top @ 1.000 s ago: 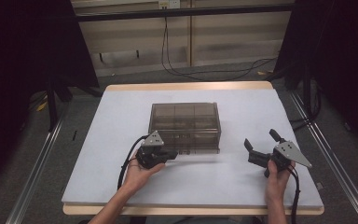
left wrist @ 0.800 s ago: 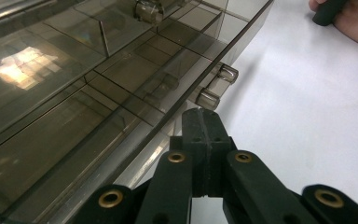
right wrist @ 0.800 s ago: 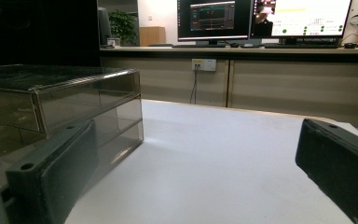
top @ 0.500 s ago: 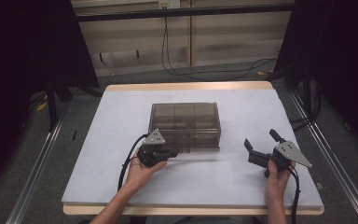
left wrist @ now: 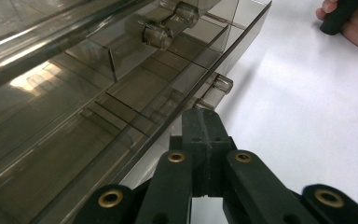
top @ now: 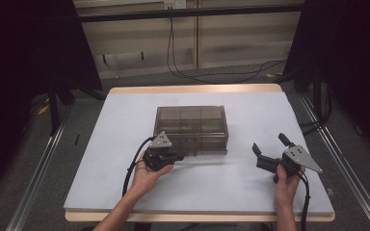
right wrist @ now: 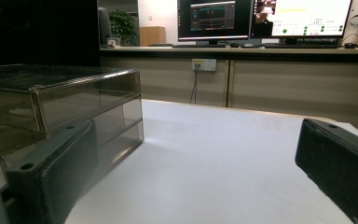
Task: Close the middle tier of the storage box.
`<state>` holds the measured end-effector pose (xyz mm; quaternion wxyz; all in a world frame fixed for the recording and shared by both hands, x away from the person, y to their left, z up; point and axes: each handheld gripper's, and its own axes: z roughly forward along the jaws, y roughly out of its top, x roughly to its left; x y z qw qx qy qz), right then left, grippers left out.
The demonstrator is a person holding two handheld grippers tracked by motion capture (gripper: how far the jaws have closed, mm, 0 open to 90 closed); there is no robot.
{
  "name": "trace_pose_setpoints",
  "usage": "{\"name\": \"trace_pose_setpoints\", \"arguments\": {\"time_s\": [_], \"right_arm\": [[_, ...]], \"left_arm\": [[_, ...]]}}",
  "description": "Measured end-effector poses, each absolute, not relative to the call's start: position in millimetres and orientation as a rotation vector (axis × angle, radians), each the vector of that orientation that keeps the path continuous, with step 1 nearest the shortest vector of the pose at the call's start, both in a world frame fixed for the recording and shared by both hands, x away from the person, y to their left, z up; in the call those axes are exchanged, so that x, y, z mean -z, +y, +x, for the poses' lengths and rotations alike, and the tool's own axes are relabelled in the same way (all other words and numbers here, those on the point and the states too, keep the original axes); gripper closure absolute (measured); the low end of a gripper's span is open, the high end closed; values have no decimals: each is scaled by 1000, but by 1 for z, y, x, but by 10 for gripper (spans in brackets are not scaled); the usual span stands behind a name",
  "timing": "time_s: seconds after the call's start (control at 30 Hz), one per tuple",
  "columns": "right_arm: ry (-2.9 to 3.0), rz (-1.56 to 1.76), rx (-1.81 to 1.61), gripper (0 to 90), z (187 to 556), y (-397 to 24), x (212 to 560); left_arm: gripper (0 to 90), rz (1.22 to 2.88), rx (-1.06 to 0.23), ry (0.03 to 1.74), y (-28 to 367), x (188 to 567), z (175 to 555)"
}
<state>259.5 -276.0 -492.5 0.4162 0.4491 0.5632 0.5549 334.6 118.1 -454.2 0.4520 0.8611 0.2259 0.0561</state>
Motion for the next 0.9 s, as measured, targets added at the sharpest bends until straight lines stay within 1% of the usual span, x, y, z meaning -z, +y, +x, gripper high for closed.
{"name": "trace_pose_setpoints", "arguments": {"time_s": [0.9], "right_arm": [[1425,1129,-1390,0,260,-276,492]], "left_arm": [[900,2095,-140,592,118,457,342]]}}
